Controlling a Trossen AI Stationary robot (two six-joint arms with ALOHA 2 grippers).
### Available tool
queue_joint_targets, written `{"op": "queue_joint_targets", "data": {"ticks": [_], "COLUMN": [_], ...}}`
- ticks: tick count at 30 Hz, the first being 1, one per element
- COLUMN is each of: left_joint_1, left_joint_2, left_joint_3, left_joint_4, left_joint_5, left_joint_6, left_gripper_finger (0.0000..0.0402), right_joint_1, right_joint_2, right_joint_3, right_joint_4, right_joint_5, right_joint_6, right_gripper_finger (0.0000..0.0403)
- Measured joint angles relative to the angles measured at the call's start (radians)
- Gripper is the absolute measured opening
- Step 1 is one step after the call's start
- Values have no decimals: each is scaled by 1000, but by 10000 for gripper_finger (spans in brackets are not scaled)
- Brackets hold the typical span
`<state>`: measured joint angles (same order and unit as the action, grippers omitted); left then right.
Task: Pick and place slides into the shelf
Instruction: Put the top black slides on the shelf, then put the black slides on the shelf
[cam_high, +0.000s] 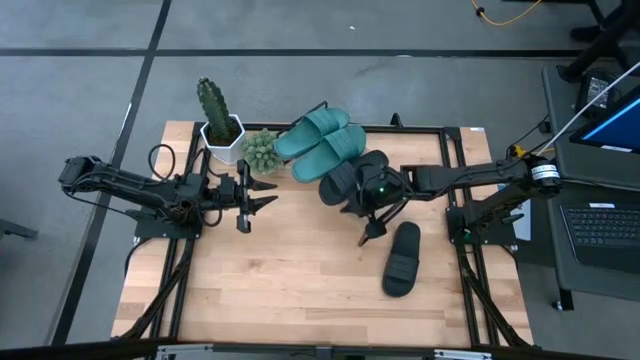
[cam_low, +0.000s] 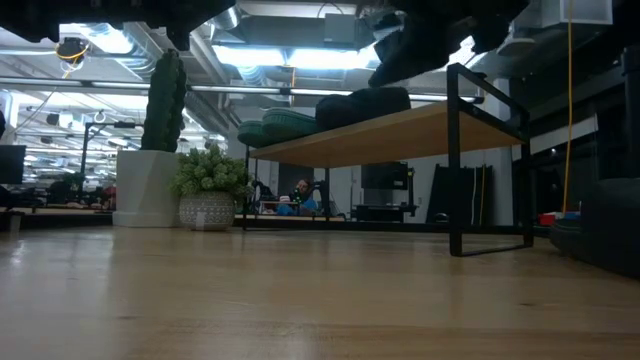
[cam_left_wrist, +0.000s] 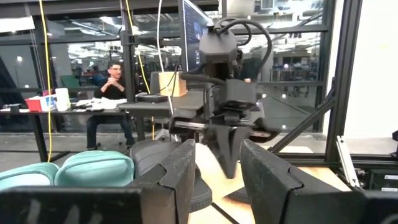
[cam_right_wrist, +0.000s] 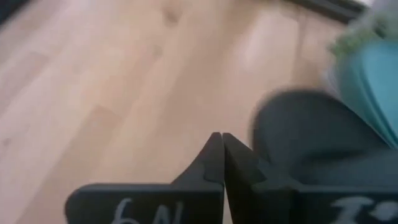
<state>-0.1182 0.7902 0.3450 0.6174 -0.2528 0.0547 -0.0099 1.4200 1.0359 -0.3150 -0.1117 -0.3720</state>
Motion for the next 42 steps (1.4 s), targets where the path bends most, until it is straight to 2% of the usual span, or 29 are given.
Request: {"op": "queue_joint_targets", "data": {"ticks": [3, 9, 13, 16, 18, 23, 27, 32, 37, 42], "left_joint_1": [0, 0, 0, -1, -2, -3, -3, -3, -3, -3], "left_joint_2": [0, 0, 0, 0, 0, 0, 0, 0, 0, 0], "left_joint_3": [0, 0, 0, 0, 0, 0, 0, 0, 0, 0], "left_joint_4": [0, -7, -14, -18, -19, -19, -22, -28, -35, -42], "left_joint_5": [0, 0, 8, 9, 9, 11, 12, 12, 12, 12], "left_joint_6": [0, 0, 0, 1, 1, 1, 1, 1, 1, 1], "left_gripper_finger": [119, 119, 119, 119, 119, 119, 119, 119, 119, 119], "right_joint_1": [0, 0, 1, 5, 16, 87, 174, 269, 297, 296], "right_joint_2": [-5, -37, -45, -48, -48, -67, -120, -215, -323, -447], "right_joint_3": [0, 58, 150, 230, 268, 298, 218, 50, -106, -186], "right_joint_4": [23, -18, -160, -314, -408, -575, -541, -382, -316, -321], "right_joint_5": [-45, -61, -131, -144, -124, 26, 100, 141, 144, 126], "right_joint_6": [-22, -24, 10, 88, 135, 276, 386, 488, 625, 716], "right_gripper_finger": [0, 0, 0, 0, 0, 0, 0, 0, 0, 0]}}
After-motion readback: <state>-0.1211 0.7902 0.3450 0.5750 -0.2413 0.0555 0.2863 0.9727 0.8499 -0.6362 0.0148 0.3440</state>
